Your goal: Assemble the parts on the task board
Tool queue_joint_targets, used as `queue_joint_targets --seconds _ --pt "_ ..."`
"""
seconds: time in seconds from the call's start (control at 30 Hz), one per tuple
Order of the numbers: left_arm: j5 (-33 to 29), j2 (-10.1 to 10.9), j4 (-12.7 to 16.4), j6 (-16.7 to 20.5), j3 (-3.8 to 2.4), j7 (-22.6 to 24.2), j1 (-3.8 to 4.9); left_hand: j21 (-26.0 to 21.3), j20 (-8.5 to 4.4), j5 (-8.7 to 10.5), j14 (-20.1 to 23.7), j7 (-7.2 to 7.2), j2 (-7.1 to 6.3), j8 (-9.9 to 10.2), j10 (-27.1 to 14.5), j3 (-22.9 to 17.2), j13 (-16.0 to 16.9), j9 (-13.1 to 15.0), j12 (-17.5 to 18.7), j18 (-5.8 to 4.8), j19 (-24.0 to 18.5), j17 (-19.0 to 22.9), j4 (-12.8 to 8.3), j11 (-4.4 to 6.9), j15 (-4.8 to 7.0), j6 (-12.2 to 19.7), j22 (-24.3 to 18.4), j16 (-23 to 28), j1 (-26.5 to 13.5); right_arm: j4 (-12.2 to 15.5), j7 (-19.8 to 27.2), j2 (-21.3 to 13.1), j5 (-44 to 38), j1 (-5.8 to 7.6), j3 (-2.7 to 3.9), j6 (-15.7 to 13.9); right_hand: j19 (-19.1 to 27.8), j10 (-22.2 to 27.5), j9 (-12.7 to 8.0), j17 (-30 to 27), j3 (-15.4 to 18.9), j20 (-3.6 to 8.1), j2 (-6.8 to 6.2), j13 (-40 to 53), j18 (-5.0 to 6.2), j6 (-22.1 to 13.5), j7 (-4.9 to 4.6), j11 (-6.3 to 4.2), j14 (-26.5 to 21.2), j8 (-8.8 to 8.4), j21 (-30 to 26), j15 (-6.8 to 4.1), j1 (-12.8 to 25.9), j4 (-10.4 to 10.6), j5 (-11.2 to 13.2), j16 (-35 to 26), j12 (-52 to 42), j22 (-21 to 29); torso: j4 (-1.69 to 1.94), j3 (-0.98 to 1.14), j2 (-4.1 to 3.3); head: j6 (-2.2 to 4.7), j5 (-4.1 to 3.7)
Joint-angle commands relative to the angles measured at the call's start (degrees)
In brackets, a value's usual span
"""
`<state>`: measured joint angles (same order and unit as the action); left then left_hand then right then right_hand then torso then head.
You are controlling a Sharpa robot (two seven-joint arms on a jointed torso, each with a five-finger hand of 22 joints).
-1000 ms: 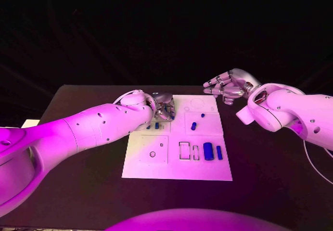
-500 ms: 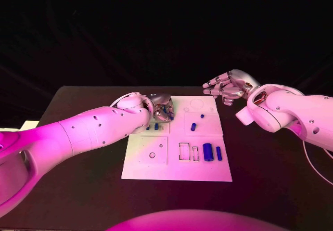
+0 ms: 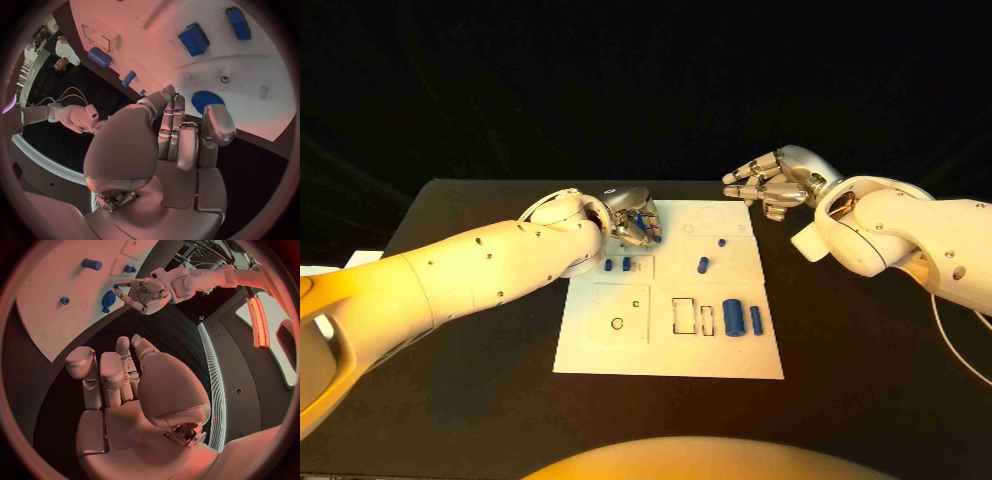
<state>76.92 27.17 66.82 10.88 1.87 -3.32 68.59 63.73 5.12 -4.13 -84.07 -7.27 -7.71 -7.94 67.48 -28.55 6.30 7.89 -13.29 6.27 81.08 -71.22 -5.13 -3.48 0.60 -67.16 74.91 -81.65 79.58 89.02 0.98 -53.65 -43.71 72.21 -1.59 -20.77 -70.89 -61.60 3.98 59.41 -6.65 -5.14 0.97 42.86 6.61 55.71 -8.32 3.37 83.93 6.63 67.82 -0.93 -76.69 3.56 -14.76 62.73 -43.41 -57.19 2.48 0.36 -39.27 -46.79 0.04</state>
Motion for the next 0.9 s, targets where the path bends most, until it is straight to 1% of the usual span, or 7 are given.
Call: queue_joint_targets --seconds 0.03,0.17,0.27,0.33,0.6,0.9 --pt "-2.5 0.5 0.6 0.8 -0.13 1.1 0.18 0.2 -0.07 -0.23 -0.8 0.07 0.18 0.2 0.4 -0.2 -0.1 0.1 0.2 -0.98 0.4 0.1 0.0 -0.05 0.25 -0.4 3.6 -0.3 -0.6 0.1 0.3 0.0 -0.5 -0.02 0.0 0.5 0.2 0.3 0.0 0.1 -0.3 -0.06 0.36 -0.1 0.54 0.0 -0.3 0.06 -0.2 0.35 -0.2 -0.04 0.3 0.0 -0.3 -0.2 -0.2 0.0 -0.02 -0.04 -0.03 0.02 0.06" --pt "-2.7 1.5 1.2 0.4 -0.18 1.0 0.25 0.3 -0.07 -0.23 -0.8 0.08 0.14 0.3 0.5 -0.2 -0.1 0.1 0.2 -0.99 0.5 0.1 0.0 -0.04 0.25 -0.4 3.6 -0.3 -0.6 0.1 0.3 0.0 -0.5 -0.02 0.0 0.5 0.2 0.3 0.0 0.1 -0.3 -0.06 0.39 -0.1 0.55 0.0 -0.3 0.06 -0.2 0.35 -0.2 -0.04 0.3 0.0 -0.3 -0.2 -0.2 0.0 0.03 0.01 0.03 -0.02 0.24" --pt "-2.8 2.3 1.8 0.2 -0.19 0.9 0.27 0.3 -0.07 -0.23 -0.8 0.1 0.13 0.3 0.5 -0.2 -0.1 0.1 0.3 -1.0 0.5 0.2 0.0 -0.03 0.26 -0.4 3.6 -0.3 -0.6 0.1 0.3 0.0 -0.5 -0.02 0.0 0.5 0.2 0.3 0.0 0.1 -0.3 -0.06 0.39 -0.1 0.55 0.0 -0.3 0.06 -0.2 0.35 -0.2 -0.04 0.3 0.0 -0.3 -0.2 -0.2 0.0 0.06 -0.01 0.01 0.05 0.26" --pt "-2.8 3.0 2.3 0.2 -0.19 0.8 0.28 0.3 -0.07 -0.23 -0.8 0.1 0.13 0.3 0.5 -0.2 -0.1 0.1 0.3 -1.0 0.5 0.2 0.0 -0.03 0.26 -0.5 3.6 -0.3 -0.6 0.1 0.3 -0.1 -0.5 -0.02 0.0 0.5 0.2 0.3 0.0 0.1 -0.3 -0.06 0.39 -0.1 0.55 0.0 -0.3 0.06 -0.2 0.35 -0.2 -0.04 0.3 0.0 -0.3 -0.2 -0.2 0.0 -0.01 -0.02 -0.04 0.09 0.35" --pt "-2.8 6.4 4.2 0.1 -0.32 0.3 0.34 0.4 -0.08 -0.25 -0.8 0.12 0.14 0.3 0.6 -0.3 -0.1 0.1 0.4 -1.02 0.5 0.1 -0.1 0.0 0.28 -0.5 3.7 -0.3 -0.6 0.1 0.3 -0.3 -0.5 -0.02 0.0 0.5 0.2 0.3 0.0 0.1 -0.3 -0.06 0.39 -0.1 0.55 0.0 -0.3 0.06 -0.2 0.35 -0.2 -0.04 0.3 0.0 -0.3 -0.2 -0.2 0.0 0.01 0.04 -0.01 0.04 0.56" --pt "-2.6 8.7 4.8 -0.6 -0.39 -0.6 0.63 0.5 -0.08 -0.26 -0.8 0.13 0.13 0.3 0.6 -0.4 -0.1 0.1 0.5 -1.02 0.5 0.2 -0.1 0.01 0.29 -0.6 3.7 -0.3 -0.6 0.2 0.2 -0.4 -0.5 -0.02 0.0 0.5 0.2 0.3 0.0 0.1 -0.3 -0.06 0.39 -0.1 0.54 0.0 -0.31 0.07 -0.2 0.36 -0.2 -0.04 0.4 0.0 -0.2 -0.1 -0.3 0.0 -0.06 0.0 -0.08 0.03 0.75"
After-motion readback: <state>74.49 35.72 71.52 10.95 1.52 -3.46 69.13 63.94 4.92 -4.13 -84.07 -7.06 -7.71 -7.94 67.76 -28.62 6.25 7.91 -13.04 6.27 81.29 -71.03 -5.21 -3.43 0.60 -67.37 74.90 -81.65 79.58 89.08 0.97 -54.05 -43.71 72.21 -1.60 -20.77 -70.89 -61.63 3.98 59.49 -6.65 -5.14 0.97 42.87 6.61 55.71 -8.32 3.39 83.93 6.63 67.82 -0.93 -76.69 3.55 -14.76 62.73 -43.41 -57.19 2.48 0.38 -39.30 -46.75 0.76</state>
